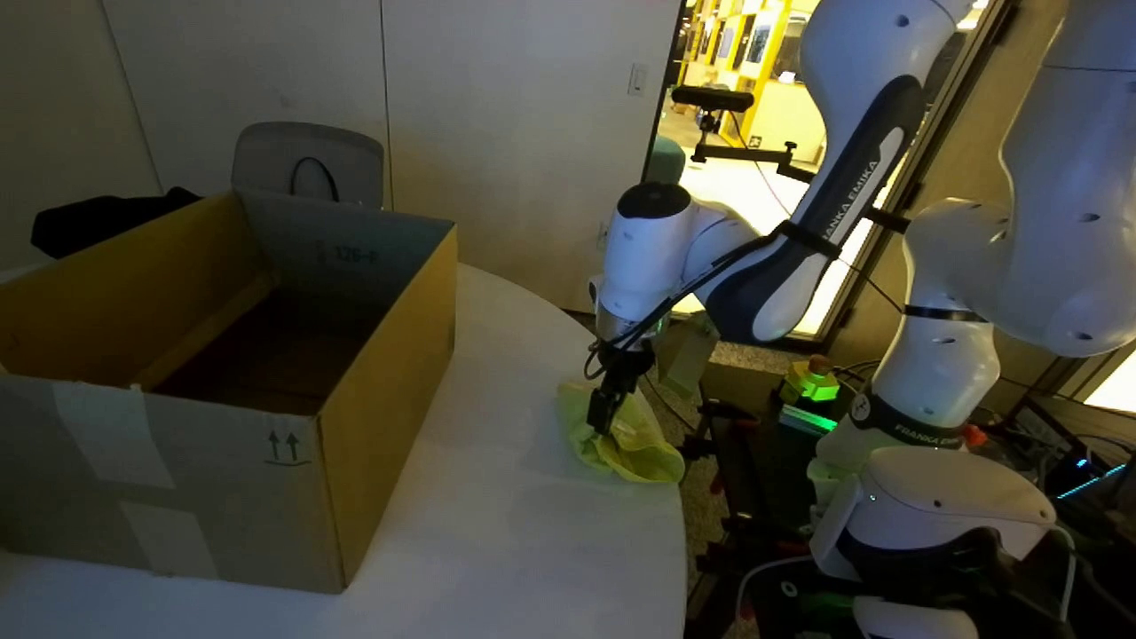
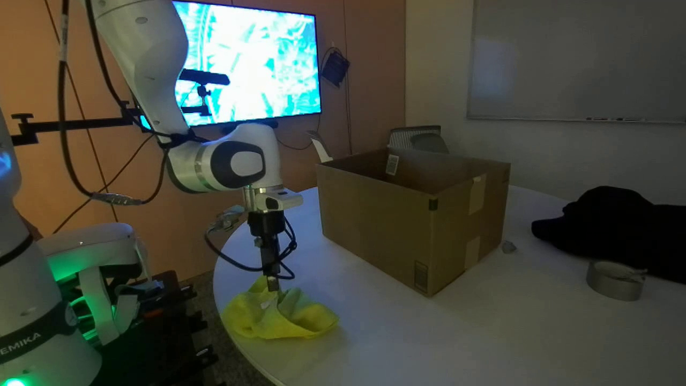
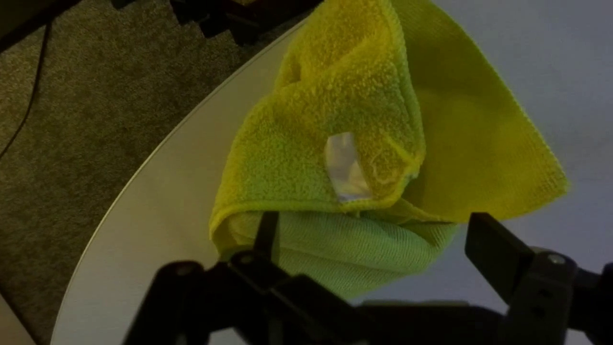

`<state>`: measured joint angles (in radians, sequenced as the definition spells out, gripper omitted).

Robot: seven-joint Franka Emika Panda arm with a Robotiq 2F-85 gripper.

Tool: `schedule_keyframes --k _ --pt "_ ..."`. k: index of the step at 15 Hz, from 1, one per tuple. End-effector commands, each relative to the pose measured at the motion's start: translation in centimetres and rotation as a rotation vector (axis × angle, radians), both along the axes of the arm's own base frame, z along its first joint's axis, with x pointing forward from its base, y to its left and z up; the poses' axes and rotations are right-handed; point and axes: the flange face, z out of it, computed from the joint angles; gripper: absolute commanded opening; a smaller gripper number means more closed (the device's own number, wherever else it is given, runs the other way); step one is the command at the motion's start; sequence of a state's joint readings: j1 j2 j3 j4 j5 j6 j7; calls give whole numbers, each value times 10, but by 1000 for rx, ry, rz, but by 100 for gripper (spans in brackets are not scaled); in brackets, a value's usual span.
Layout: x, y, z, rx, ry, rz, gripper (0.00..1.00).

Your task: Put the marker on the towel, fold the towel with the marker in it, and then put the folded towel in the box

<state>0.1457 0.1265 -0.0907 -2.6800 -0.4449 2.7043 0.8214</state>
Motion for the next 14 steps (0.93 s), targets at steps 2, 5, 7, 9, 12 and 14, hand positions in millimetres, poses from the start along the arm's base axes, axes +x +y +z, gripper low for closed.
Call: schedule_keyframes --k 2,5,7,9,12,14 --pt "5 -6 -24 48 16 6 99" --pt "8 -12 -42 69 -2 42 100" --pt "13 -17 -54 76 -23 75 100" --pt "17 -22 -67 79 -33 111 100" --pt "15 -30 -91 88 -12 152 100" --pt "13 -31 -101 93 13 179 100"
